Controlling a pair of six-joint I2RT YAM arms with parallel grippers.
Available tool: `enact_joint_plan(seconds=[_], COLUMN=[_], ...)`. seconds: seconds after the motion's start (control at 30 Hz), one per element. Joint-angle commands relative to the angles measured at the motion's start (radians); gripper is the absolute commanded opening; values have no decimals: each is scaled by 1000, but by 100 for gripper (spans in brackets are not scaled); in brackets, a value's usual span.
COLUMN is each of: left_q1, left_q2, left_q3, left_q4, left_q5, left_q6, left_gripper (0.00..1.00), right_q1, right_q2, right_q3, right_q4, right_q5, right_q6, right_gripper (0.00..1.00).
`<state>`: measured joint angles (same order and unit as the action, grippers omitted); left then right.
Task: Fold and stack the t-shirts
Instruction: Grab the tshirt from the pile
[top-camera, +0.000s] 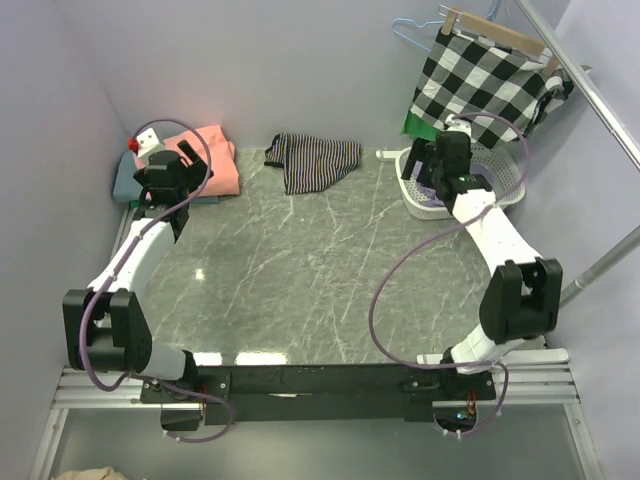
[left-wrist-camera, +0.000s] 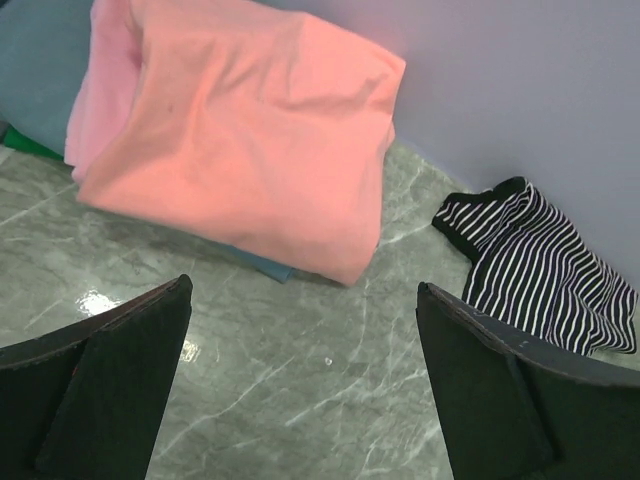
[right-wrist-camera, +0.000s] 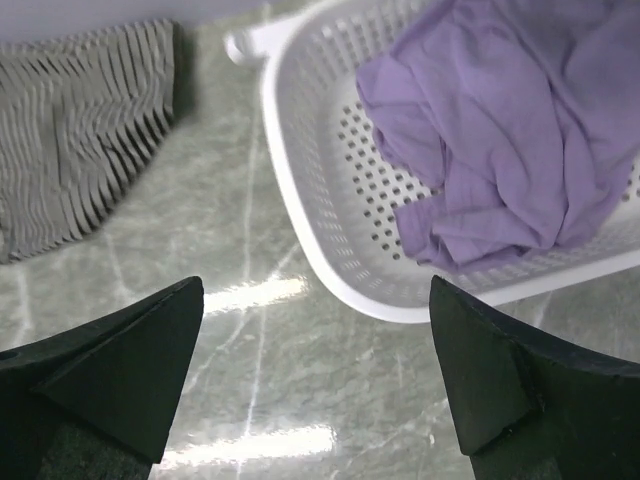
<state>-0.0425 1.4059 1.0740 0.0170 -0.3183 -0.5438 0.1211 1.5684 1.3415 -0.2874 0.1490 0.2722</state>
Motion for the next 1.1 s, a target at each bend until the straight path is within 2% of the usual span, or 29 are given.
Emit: enact_joint_plan(seconds=[0.0, 0.1, 0.2, 0.3, 0.47, 0.57, 0.73, 0.87, 1.07], left_q1=[6, 23, 36, 72, 112, 115, 118, 116, 116], left_q2=[43, 131, 232, 333, 381, 383, 375, 380, 375], left_q3=[93, 205, 280, 356, 334, 323, 322, 349, 354], left_q4=[-20, -164, -192, -273, -177, -138, -114, -158, -193], left_q5=[19, 48, 158, 255, 482, 544, 593, 587, 576], left_q6=[-48, -71, -33, -70, -82, -67, -62, -41, -18], left_gripper=[99, 99, 99, 99, 100, 99, 99, 99, 99], right_q1=[-17, -49, -113, -172, -215, -233, -245, -244, -244], right_q2=[83, 183, 269, 327, 430, 511, 636, 712, 754], right_q3=[138, 262, 367, 419, 504, 625, 731, 823, 783], right_q4=[-79, -130, -174, -165, -165, -219, -277, -364, -410], right_q5=[64, 80, -9, -48, -22, -14, -40, -49, -11], right_q6=[-2, 8, 51, 88, 88, 96, 98, 94, 68], right_gripper=[100, 100, 100, 100, 100, 100, 100, 97, 93])
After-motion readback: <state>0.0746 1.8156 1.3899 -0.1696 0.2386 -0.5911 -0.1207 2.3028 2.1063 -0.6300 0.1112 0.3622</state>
